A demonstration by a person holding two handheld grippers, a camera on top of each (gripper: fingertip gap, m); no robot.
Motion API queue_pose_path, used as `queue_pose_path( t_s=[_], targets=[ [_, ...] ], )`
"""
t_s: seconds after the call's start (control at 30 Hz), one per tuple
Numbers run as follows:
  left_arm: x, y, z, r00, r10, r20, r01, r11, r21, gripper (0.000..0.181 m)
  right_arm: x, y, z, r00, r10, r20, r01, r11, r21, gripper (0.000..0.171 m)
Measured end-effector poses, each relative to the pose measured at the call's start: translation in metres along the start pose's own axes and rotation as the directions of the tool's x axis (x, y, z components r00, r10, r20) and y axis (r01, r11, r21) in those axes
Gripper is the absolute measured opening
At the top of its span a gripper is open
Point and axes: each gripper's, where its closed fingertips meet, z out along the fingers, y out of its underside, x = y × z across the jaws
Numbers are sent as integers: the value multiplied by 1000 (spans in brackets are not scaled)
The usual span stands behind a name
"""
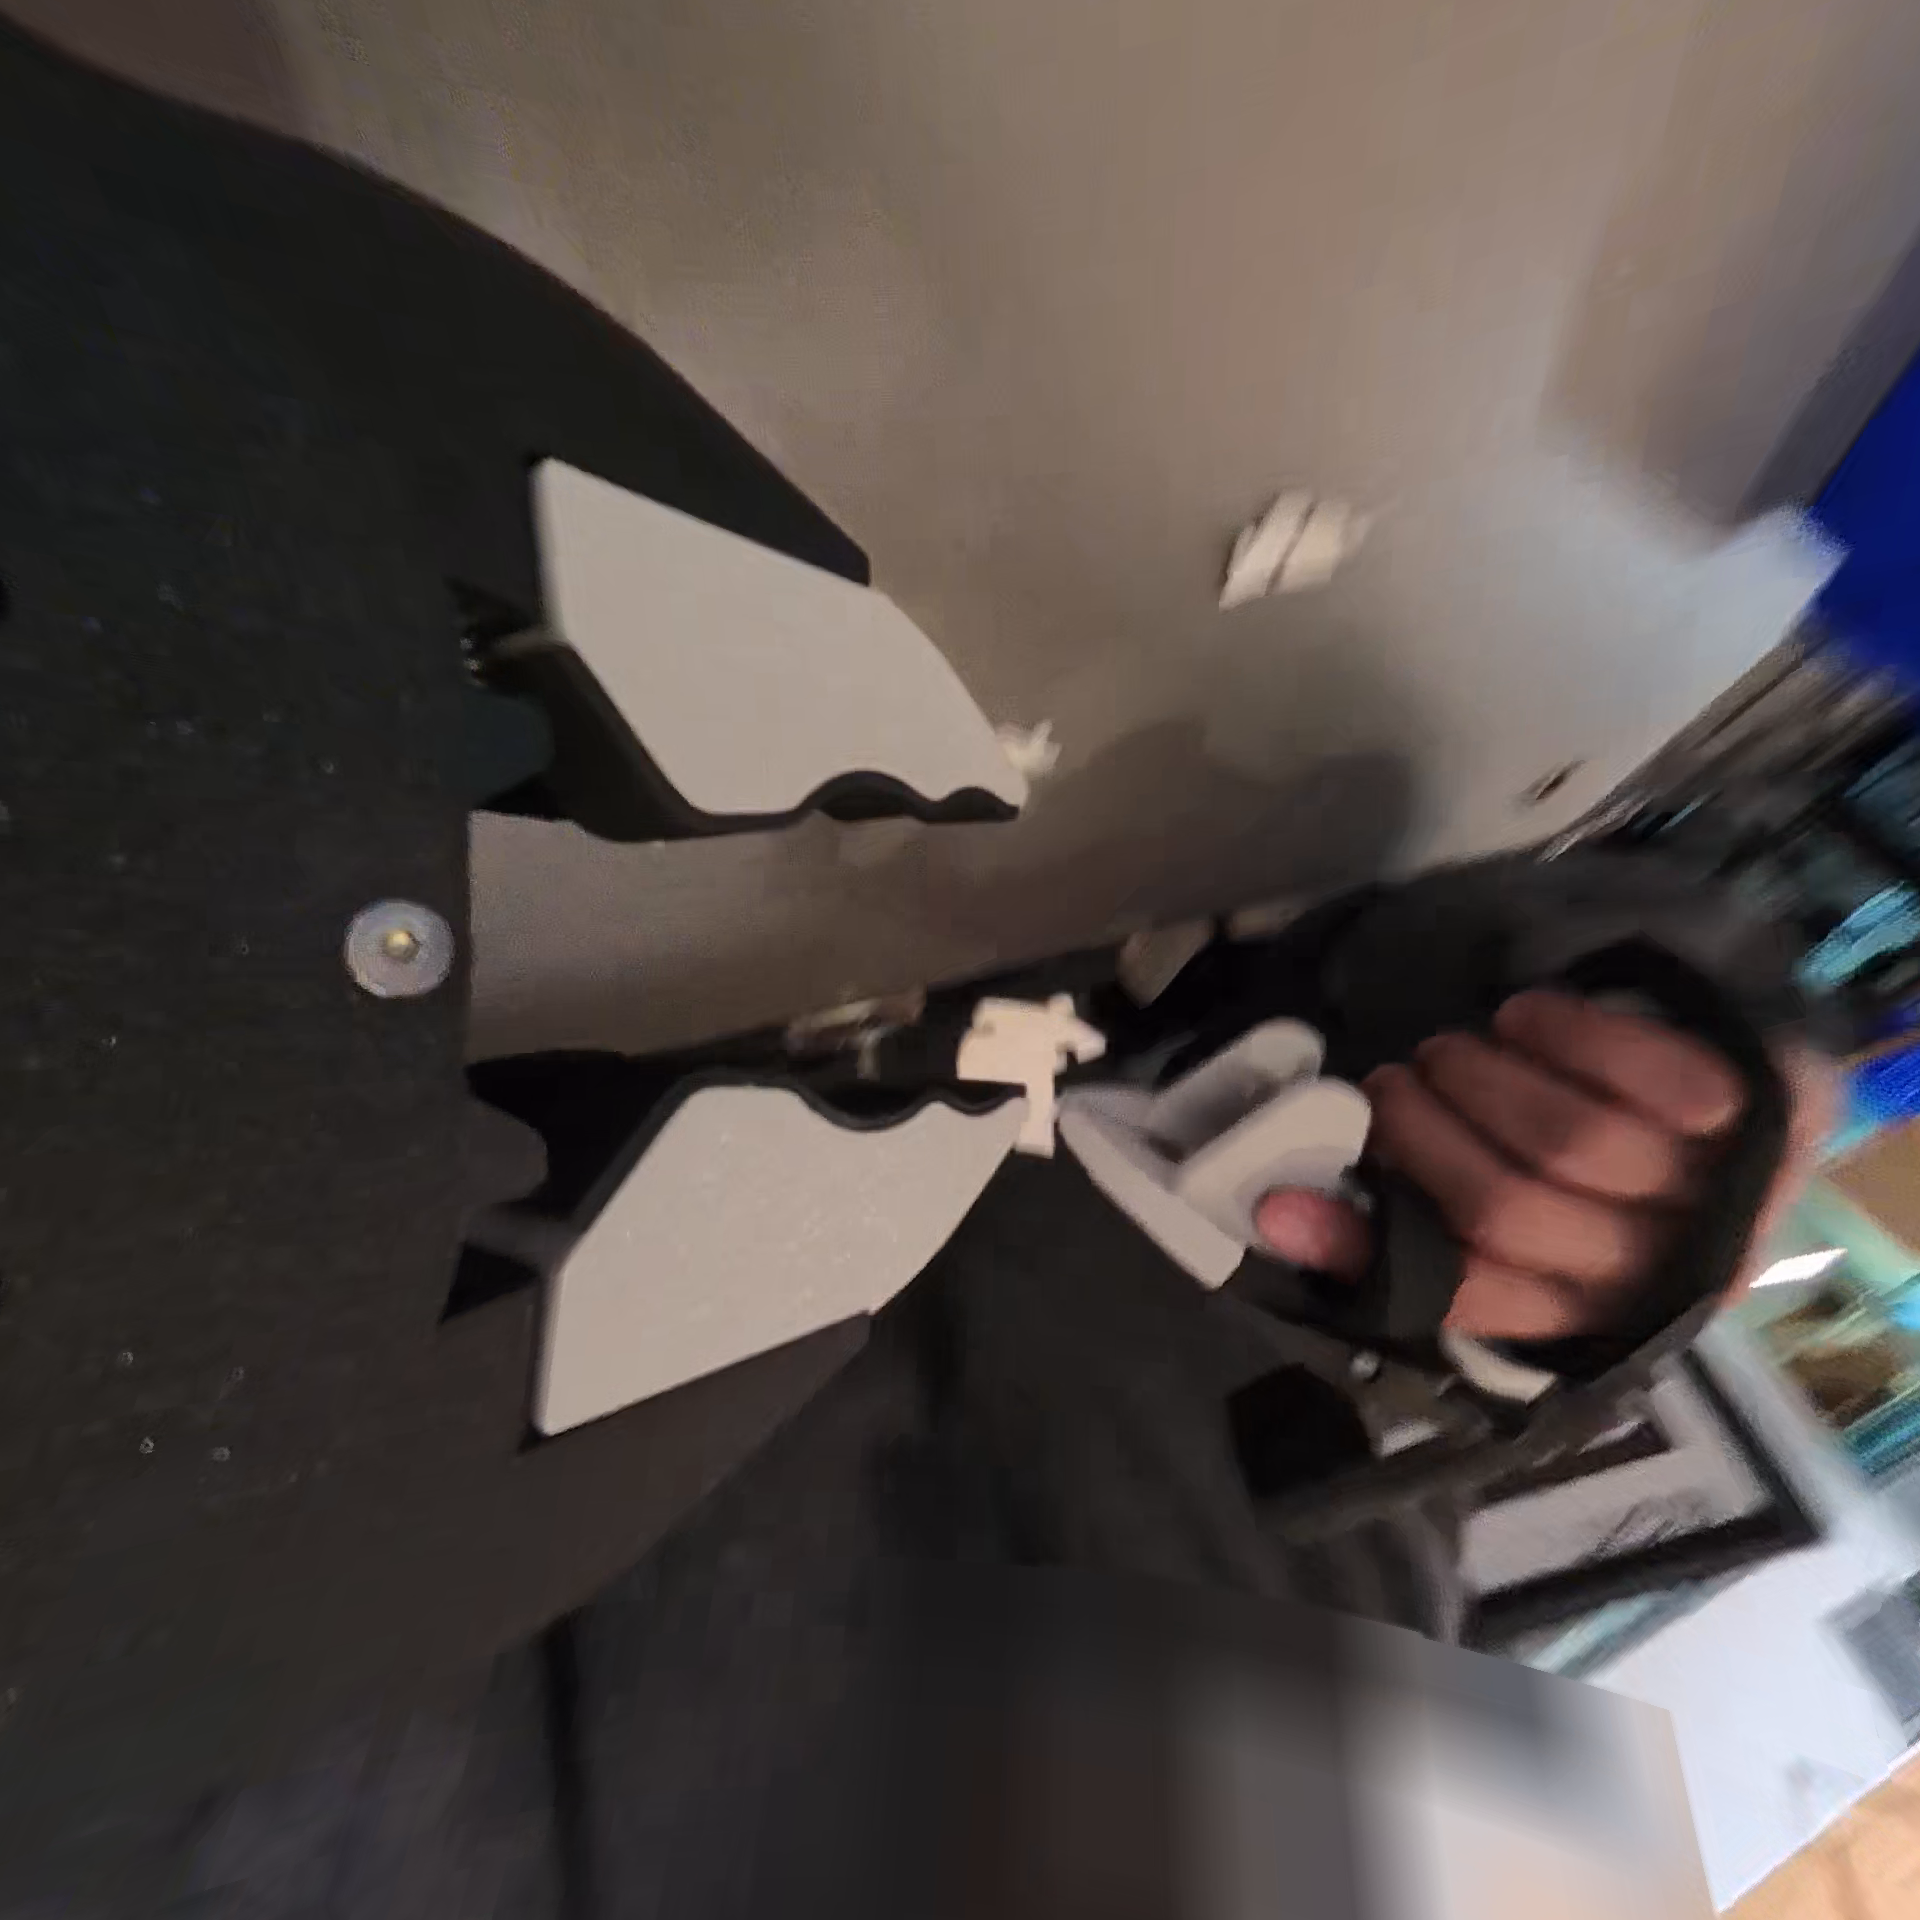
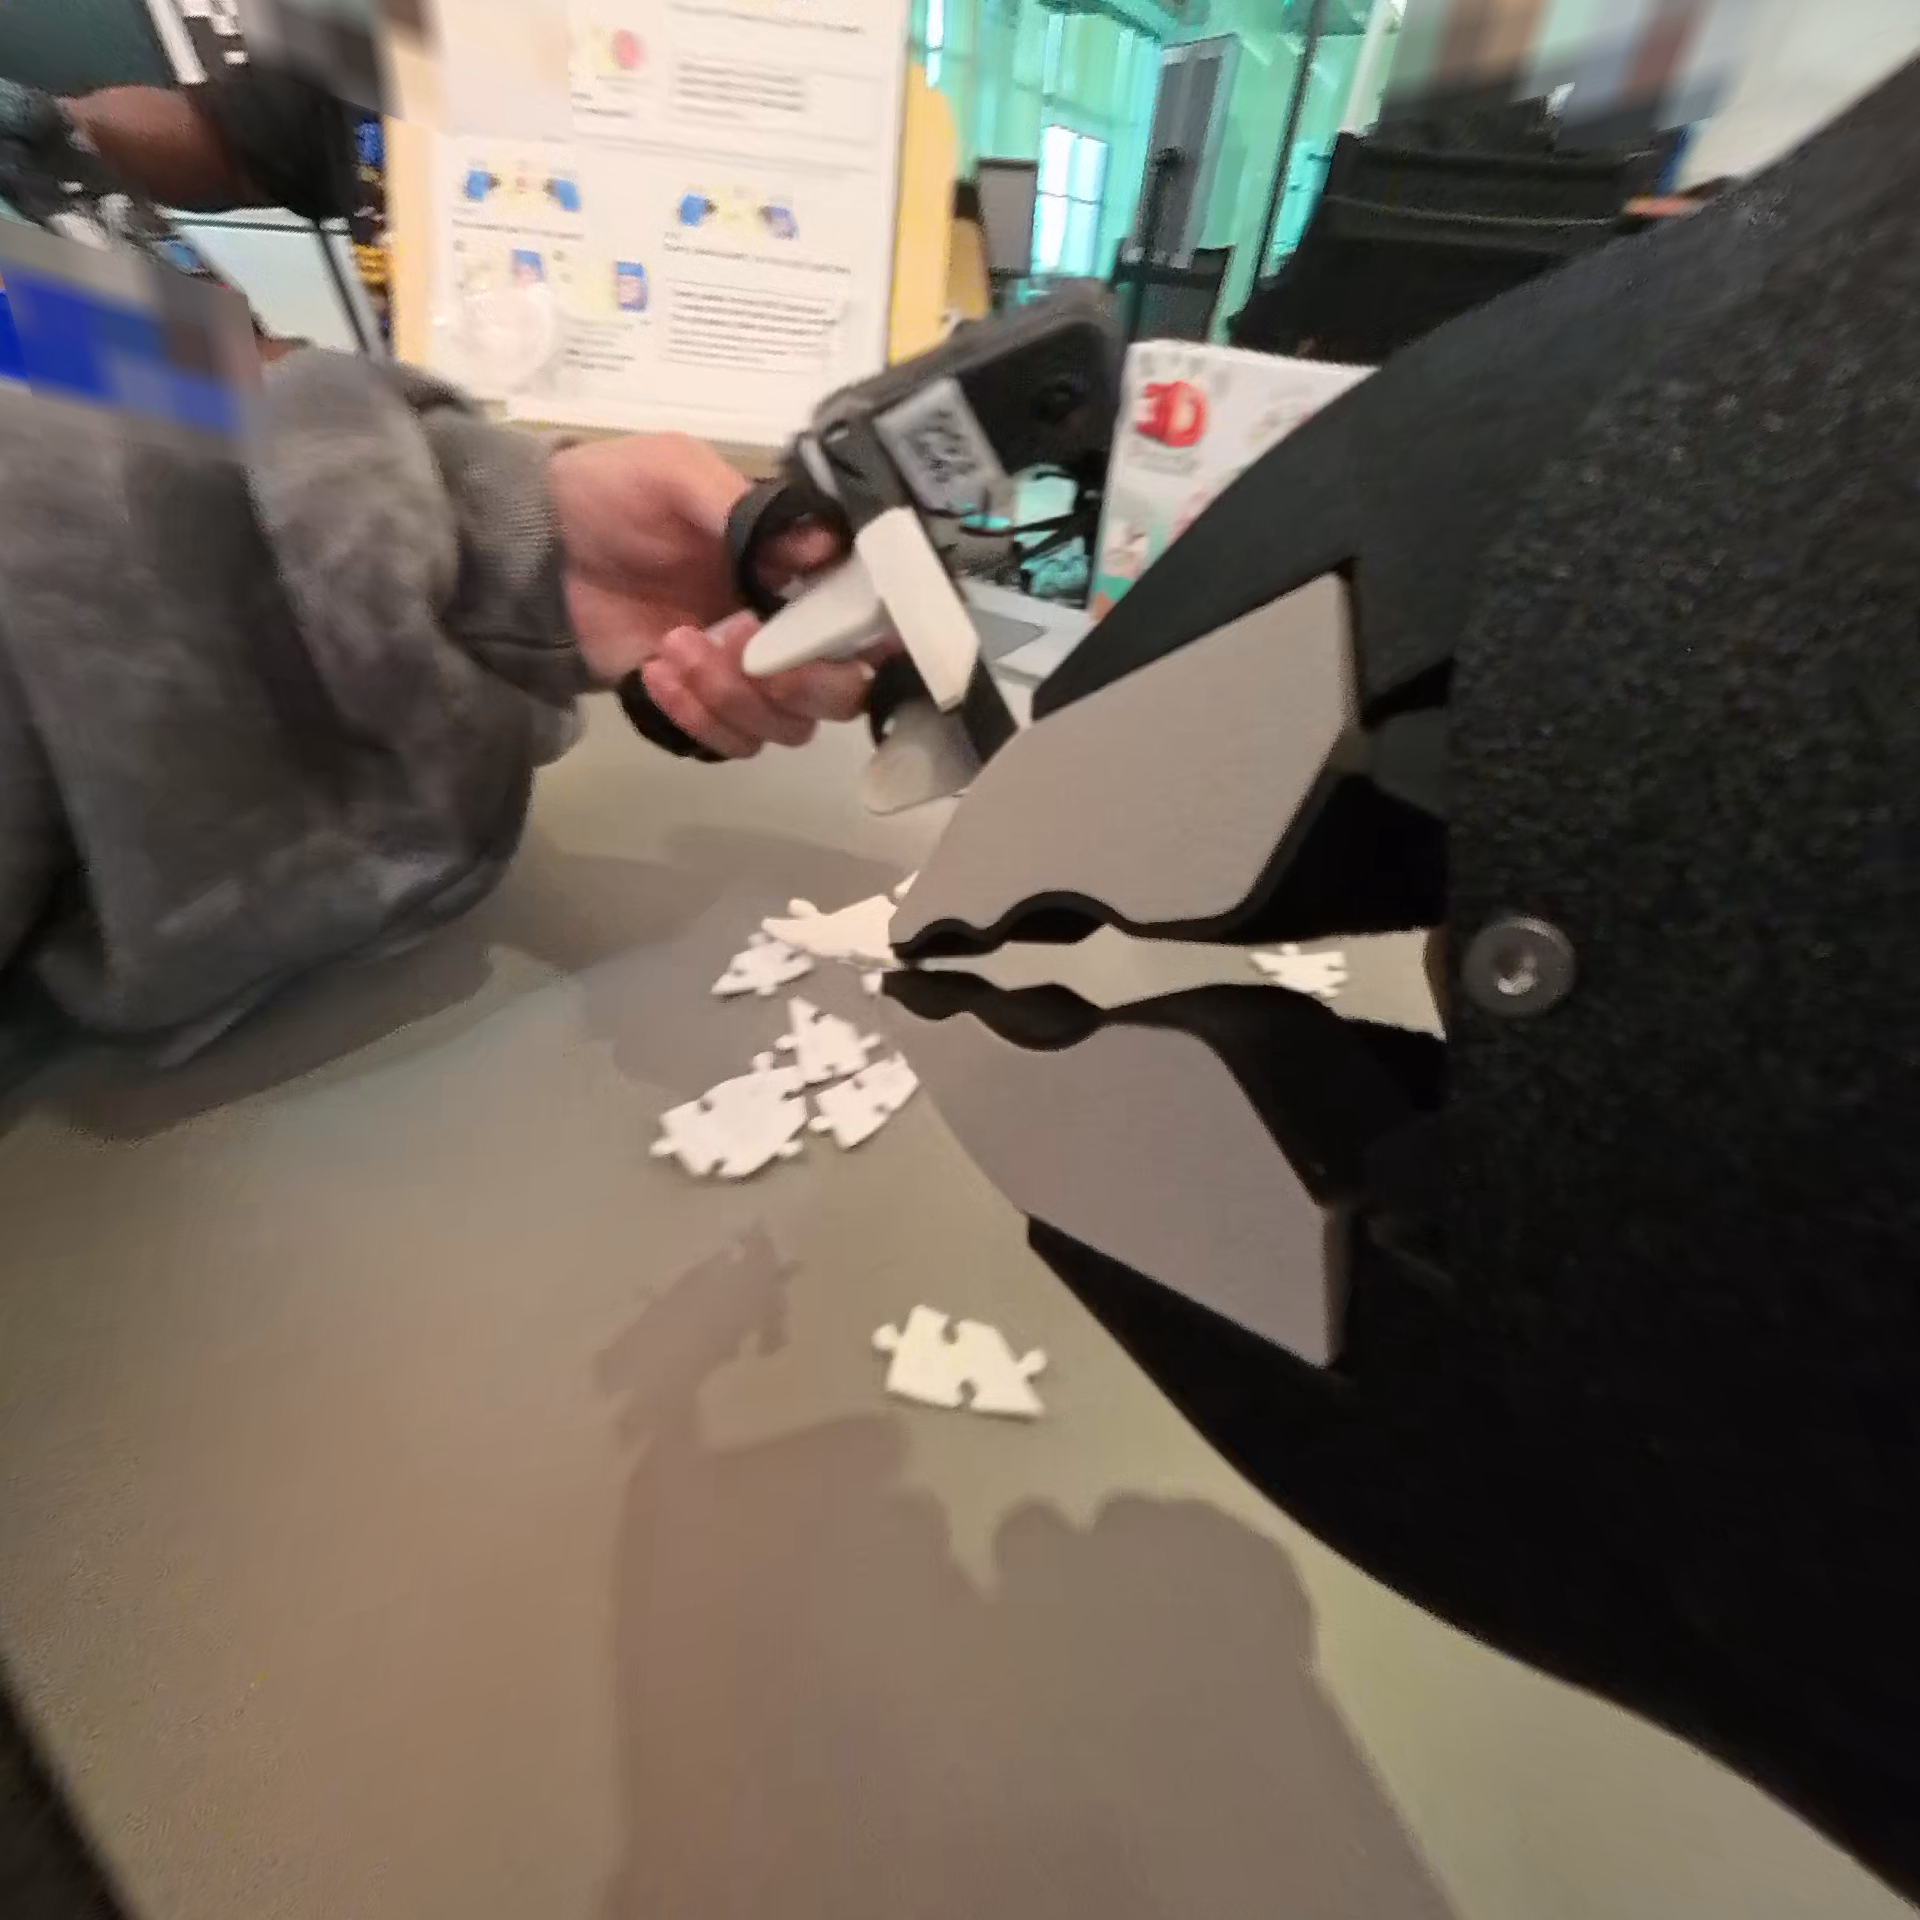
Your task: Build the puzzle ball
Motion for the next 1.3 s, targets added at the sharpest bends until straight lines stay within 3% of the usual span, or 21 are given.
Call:
queue_pose_path(
  t_s=[0.07, 0.17, 0.3, 0.4, 0.47, 0.53, 0.7, 0.83, 1.1, 1.3],
  targets=[
    [-30, -21, -31, 979, 23, 201, -51, 990, 133, 47, 16, 25, -9, 998, 42, -49, -44, 998, -49, 2],
    [-75, -48, -85, 883, 4, 470, -169, 936, 309, 52, 48, 74, -24, 984, 85, -153, -108, 983, -150, 2],
    [-113, -72, -133, 836, -77, 543, -229, 851, 474, 68, 80, 149, -29, 955, 180, -234, -240, 935, -260, 2],
    [-134, -85, -155, 840, -88, 536, -259, 803, 537, 79, 100, 202, -31, 861, 361, -358, -443, 879, -178, 3],
    [-143, -90, -162, 865, -76, 496, -258, 781, 569, 86, 93, 220, -28, 790, 501, -353, -563, 821, -95, 3],
    [-153, -92, -164, 887, -53, 459, -252, 776, 578, 87, 66, 219, -19, 796, 534, -285, -580, 807, -107, 2],
    [-146, -105, -165, 931, 57, 362, -274, 764, 584, 86, -4, 207, 21, 895, 421, -147, -446, 843, -302, 2],
    [-150, -117, -159, 902, 112, 417, -330, 801, 499, 86, -18, 186, 41, 894, 439, -88, -445, 849, -284, 2],
    [-169, -119, -150, 907, 47, 418, -254, 853, 455, 89, -34, 175, 61, 901, 434, -31, -422, 856, -299, 5],
    [-172, -119, -143, 912, 14, 409, -220, 860, 460, 89, -17, 166, 52, 825, 560, -78, -562, 798, -218, 52]
  ],
)
